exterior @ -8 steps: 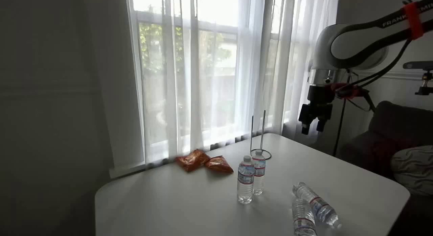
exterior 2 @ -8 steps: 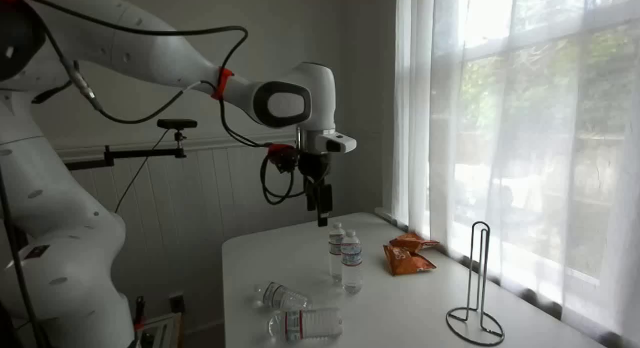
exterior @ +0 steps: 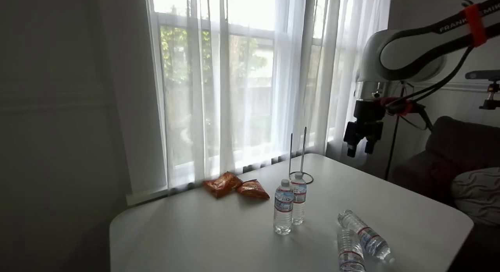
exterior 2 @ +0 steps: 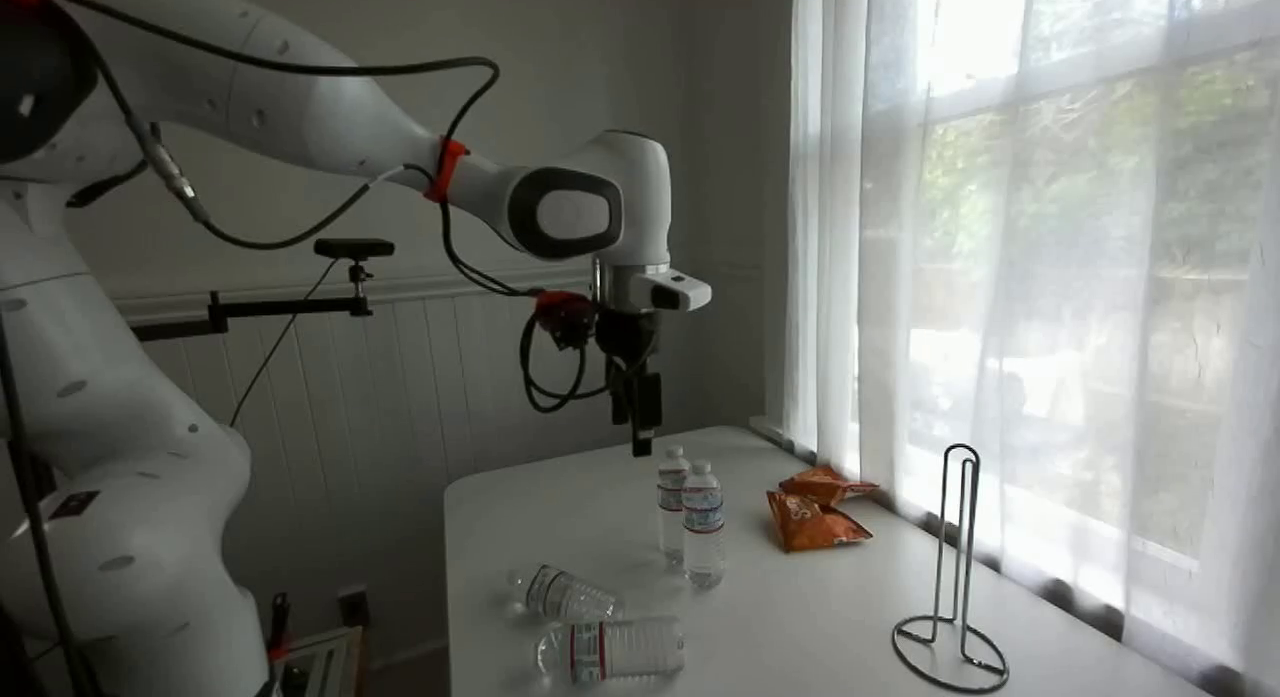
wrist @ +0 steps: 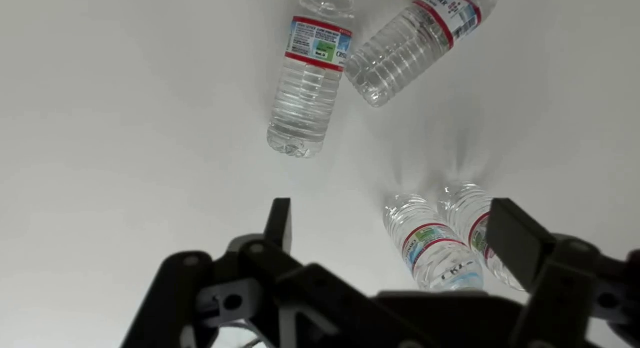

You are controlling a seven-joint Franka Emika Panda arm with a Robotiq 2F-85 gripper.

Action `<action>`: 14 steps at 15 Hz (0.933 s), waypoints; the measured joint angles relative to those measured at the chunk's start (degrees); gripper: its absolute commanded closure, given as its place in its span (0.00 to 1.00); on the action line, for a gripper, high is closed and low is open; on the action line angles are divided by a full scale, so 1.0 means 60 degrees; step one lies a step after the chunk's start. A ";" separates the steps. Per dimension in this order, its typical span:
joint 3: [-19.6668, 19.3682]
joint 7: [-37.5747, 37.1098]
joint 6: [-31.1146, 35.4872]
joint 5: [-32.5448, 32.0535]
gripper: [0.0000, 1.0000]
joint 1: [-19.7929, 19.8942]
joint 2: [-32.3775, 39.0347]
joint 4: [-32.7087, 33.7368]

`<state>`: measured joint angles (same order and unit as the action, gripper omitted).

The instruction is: Pick up the the fallen water bottles one by one and place them the right way up on the table

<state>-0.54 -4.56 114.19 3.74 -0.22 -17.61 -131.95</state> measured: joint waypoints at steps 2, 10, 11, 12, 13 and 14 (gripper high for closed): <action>0.0258 -0.0738 -0.0042 0.0229 0.00 -0.0082 0.0253 -0.0056; 0.1595 -0.5094 0.0651 0.0561 0.00 -0.0598 0.1723 -0.0926; 0.1607 -0.5305 0.0963 0.0681 0.00 -0.0658 0.1953 -0.1109; 0.1608 -0.5401 0.1314 0.0852 0.00 -0.0704 0.2186 -0.1280; 0.1606 -0.5446 0.1707 0.1010 0.00 -0.0736 0.2416 -0.1432; 0.1606 -0.5464 0.2008 0.1102 0.00 -0.0748 0.2618 -0.1544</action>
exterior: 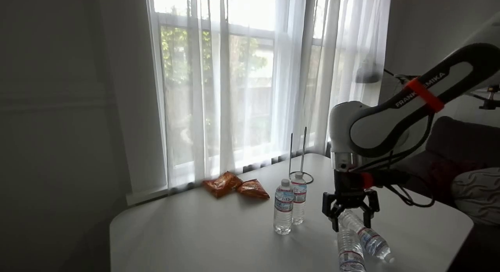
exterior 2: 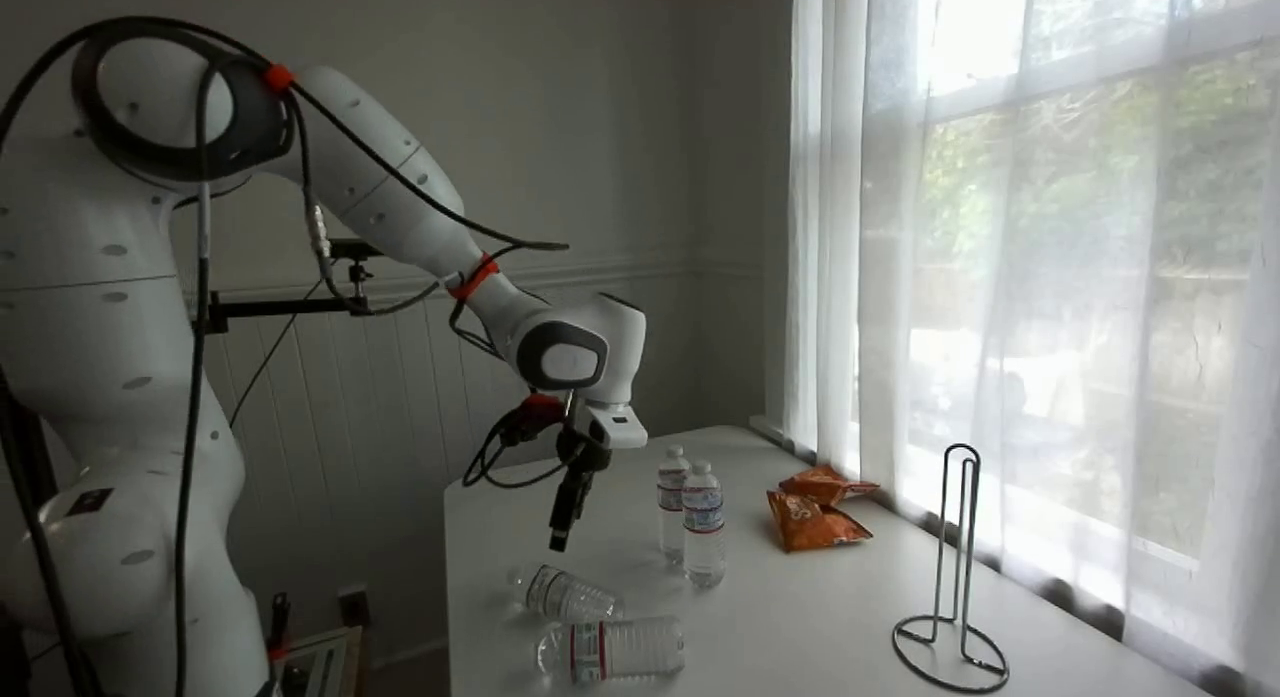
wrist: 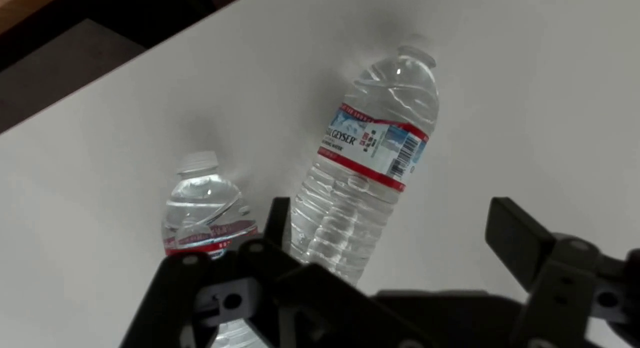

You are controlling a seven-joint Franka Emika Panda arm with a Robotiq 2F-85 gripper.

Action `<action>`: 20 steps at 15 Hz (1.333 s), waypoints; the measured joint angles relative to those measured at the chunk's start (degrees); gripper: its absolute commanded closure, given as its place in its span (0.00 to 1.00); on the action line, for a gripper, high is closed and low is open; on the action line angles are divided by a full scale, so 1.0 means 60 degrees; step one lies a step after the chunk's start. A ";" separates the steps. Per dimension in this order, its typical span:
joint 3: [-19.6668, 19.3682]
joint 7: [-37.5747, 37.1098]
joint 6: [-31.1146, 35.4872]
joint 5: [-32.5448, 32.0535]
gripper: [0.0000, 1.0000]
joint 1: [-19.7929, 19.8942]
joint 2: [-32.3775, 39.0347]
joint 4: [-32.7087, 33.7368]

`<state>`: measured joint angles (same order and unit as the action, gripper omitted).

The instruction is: Pick up the the fallen water bottles one by one and place them the right way up on the table

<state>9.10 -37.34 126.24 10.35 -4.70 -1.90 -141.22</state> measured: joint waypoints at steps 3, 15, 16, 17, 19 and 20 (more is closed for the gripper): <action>-0.0007 -0.0028 0.0226 0.0073 0.00 0.0000 0.0227 -0.0032; -0.0113 -0.0055 0.0935 0.0679 0.00 -0.0021 0.0891 -0.0318; -0.0113 -0.0132 0.1085 0.0689 0.00 -0.0050 0.0951 -0.0356; -0.0113 -0.0253 0.1246 0.0690 0.00 -0.0093 0.1020 -0.0402; -0.0113 -0.0617 0.1613 0.0688 0.00 -0.0212 0.1171 -0.0483; -0.0113 -0.0813 0.1819 0.0688 0.00 -0.0272 0.1251 -0.0507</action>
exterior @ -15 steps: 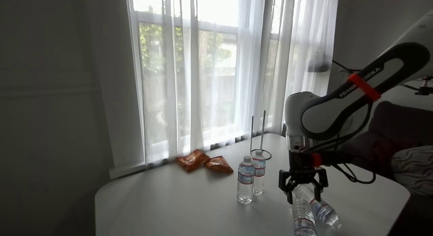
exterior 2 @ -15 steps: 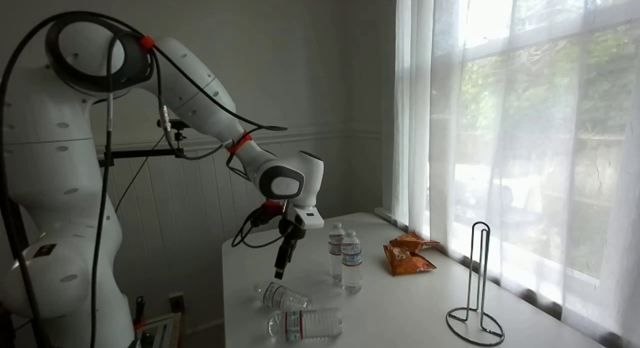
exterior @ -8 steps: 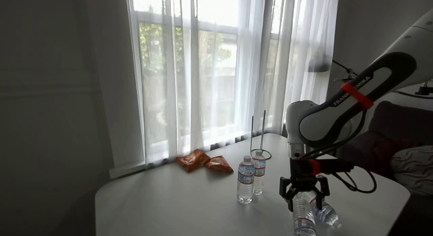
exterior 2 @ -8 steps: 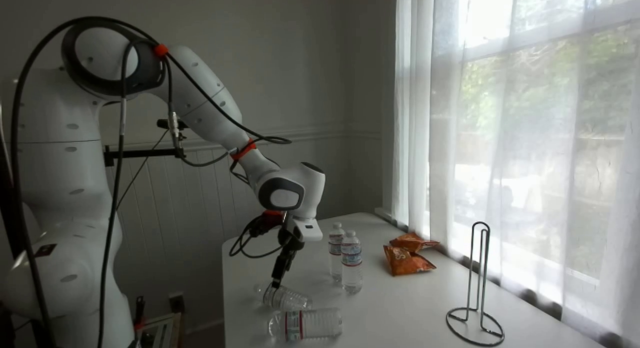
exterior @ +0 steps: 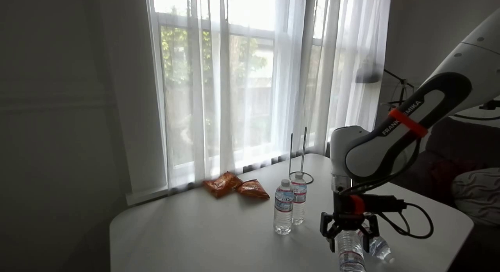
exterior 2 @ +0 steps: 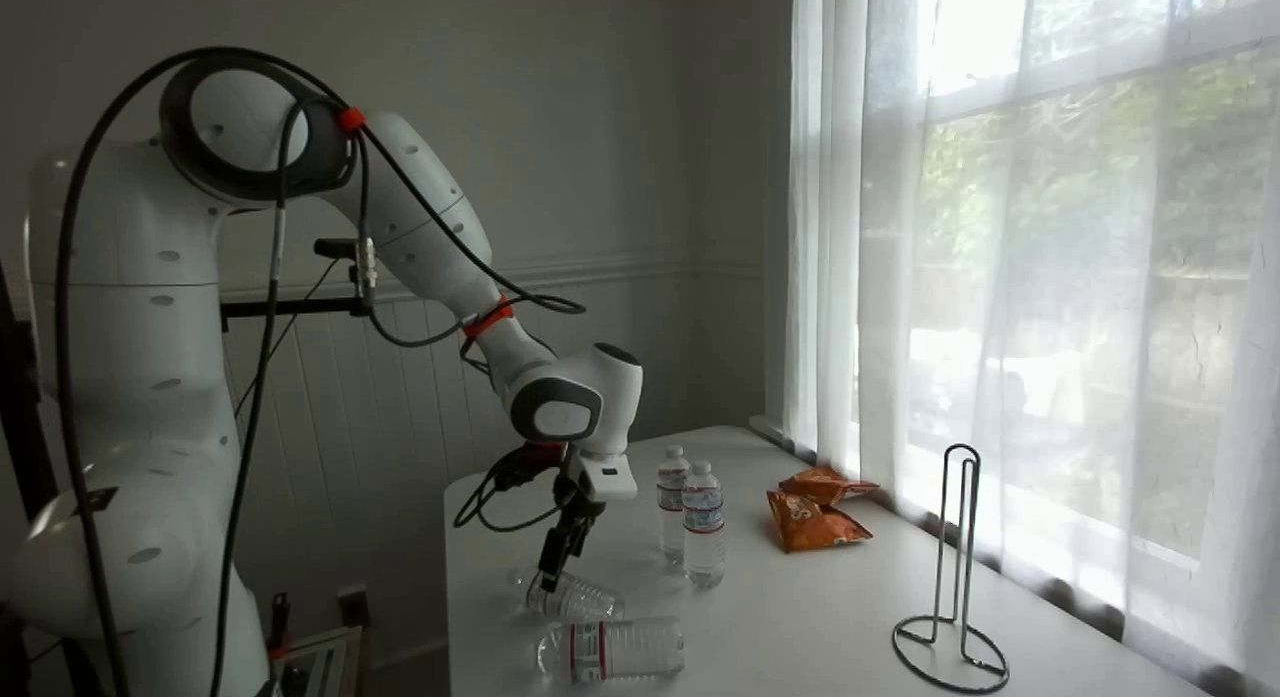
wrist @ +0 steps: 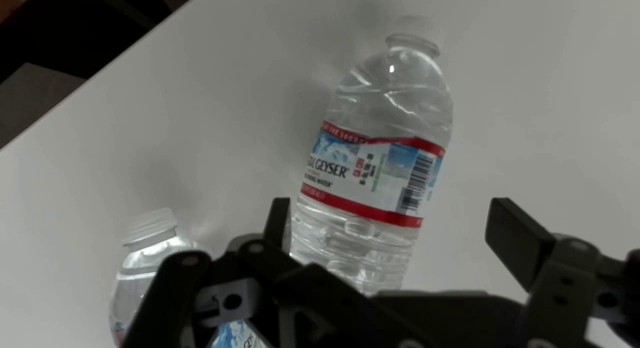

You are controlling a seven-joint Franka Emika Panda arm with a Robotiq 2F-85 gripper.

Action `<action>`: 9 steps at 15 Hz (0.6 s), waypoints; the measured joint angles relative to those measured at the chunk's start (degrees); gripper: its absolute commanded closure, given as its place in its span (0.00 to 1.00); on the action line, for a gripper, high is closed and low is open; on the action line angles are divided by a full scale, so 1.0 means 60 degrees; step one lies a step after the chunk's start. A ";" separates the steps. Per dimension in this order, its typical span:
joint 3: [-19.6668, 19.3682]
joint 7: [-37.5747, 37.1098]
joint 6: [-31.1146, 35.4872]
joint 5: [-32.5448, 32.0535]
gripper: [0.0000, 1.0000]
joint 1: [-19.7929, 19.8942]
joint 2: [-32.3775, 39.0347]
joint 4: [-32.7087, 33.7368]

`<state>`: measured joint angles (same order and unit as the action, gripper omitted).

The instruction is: Pick up the the fallen water bottles one by one and place them the right way up on the table

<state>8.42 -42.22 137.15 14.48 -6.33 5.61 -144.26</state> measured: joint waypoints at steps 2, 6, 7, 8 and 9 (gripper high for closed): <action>0.0000 -0.0370 0.0395 0.0000 0.00 -0.0108 0.0141 -0.0053; 0.0000 -0.0836 0.0804 0.0000 0.00 -0.0258 0.0364 -0.0177; 0.0000 -0.0906 0.0806 0.0000 0.00 -0.0274 0.0408 -0.0188; -0.0001 -0.0969 0.0806 0.0000 0.08 -0.0286 0.0451 -0.0191; -0.0001 -0.1021 0.0806 0.0000 0.21 -0.0292 0.0493 -0.0193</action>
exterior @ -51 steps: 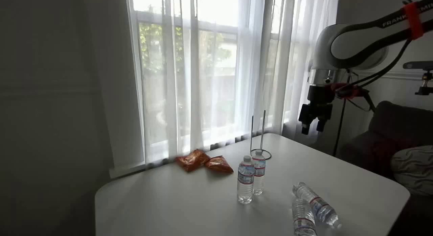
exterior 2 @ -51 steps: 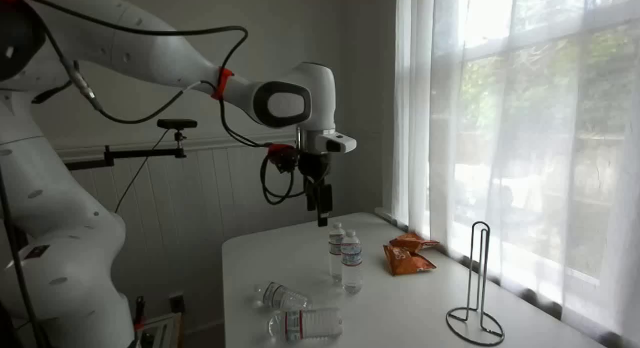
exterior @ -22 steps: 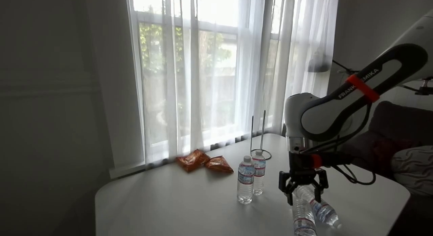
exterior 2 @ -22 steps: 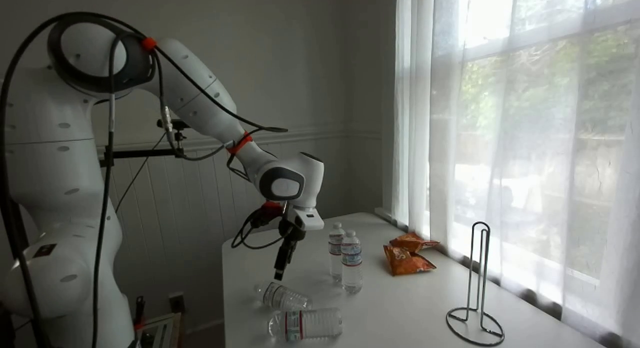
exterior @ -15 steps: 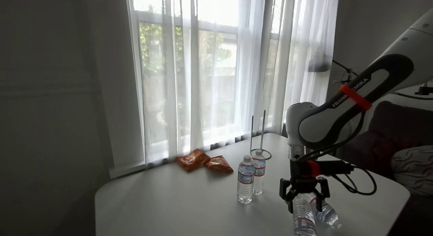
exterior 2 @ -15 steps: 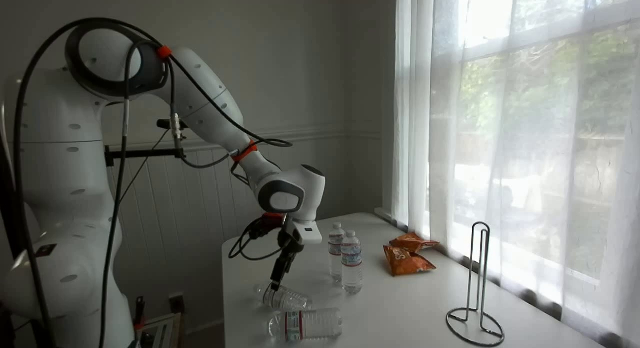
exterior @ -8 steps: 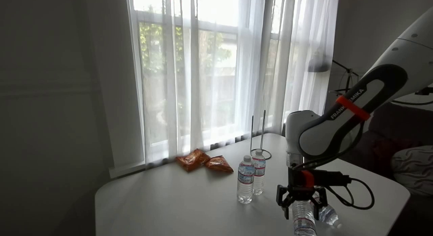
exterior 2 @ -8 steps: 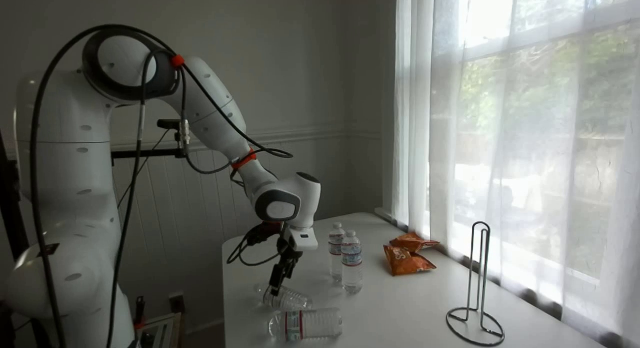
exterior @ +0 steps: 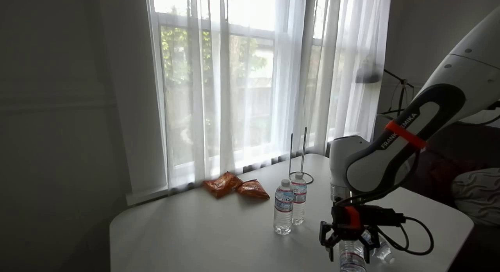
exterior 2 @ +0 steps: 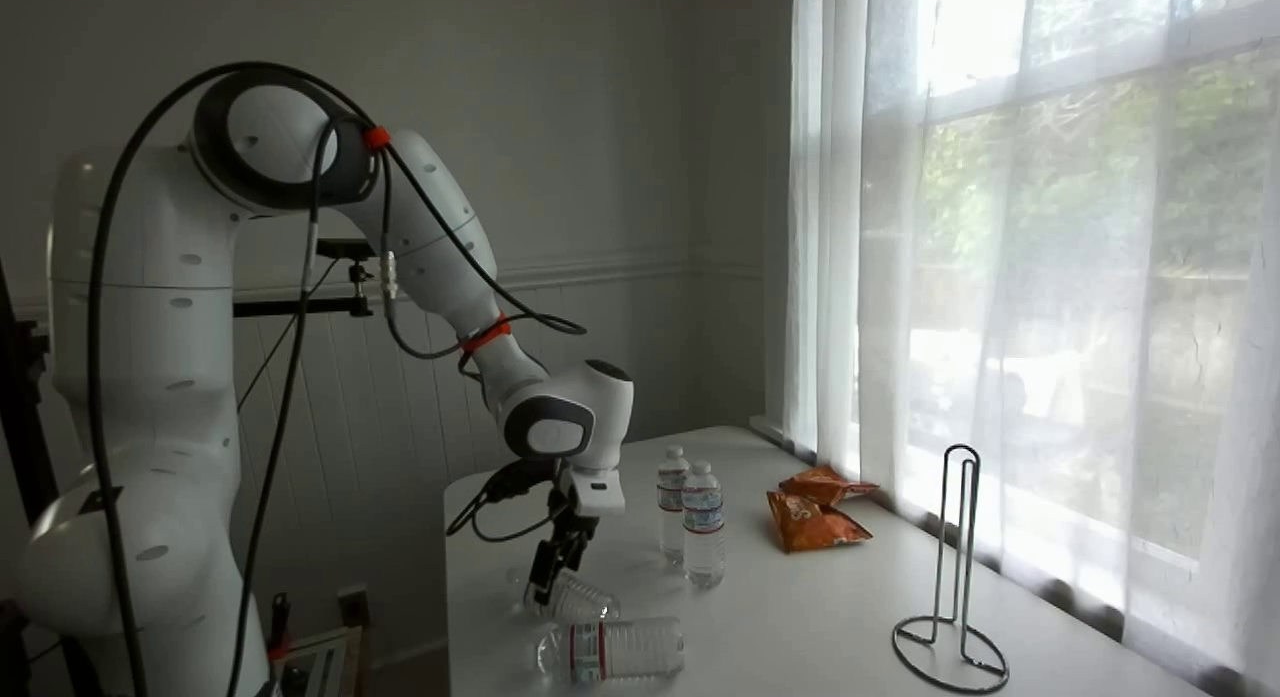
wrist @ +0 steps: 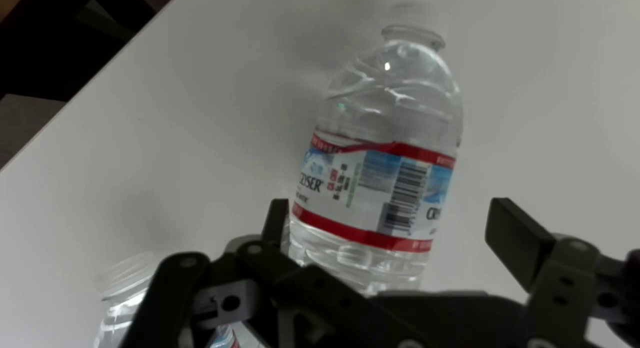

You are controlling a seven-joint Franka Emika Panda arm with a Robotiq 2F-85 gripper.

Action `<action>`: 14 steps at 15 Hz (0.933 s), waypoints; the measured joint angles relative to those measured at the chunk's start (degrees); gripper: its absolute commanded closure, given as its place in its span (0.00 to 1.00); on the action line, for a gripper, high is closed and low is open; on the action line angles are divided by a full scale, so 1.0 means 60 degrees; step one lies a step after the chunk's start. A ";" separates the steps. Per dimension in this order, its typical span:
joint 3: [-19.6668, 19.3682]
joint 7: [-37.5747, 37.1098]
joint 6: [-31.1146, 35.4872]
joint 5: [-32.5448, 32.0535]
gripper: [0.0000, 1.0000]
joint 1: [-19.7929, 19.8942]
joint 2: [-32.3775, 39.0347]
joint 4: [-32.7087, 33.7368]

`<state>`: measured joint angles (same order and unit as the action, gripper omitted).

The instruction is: Pick up the the fallen water bottles one by one and place them the right way up on the table

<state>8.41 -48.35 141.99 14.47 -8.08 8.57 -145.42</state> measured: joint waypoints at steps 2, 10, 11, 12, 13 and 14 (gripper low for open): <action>-0.0010 -0.0091 0.0000 0.0000 0.43 -0.0003 0.0062 -0.0009; -0.0062 0.0101 -0.0057 0.0561 0.73 0.0114 0.0023 0.0001; -0.0062 0.0373 -0.0069 0.0936 0.73 0.0191 0.0002 0.0001; -0.0062 0.0771 -0.0069 0.1417 0.73 0.0282 -0.0006 0.0001; -0.0062 0.1266 -0.0072 0.1978 0.73 0.0390 -0.0006 0.0003; -0.0063 0.1774 -0.0085 0.2537 0.73 0.0503 -0.0010 0.0006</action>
<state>8.04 -37.70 141.48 29.69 -5.06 8.51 -145.38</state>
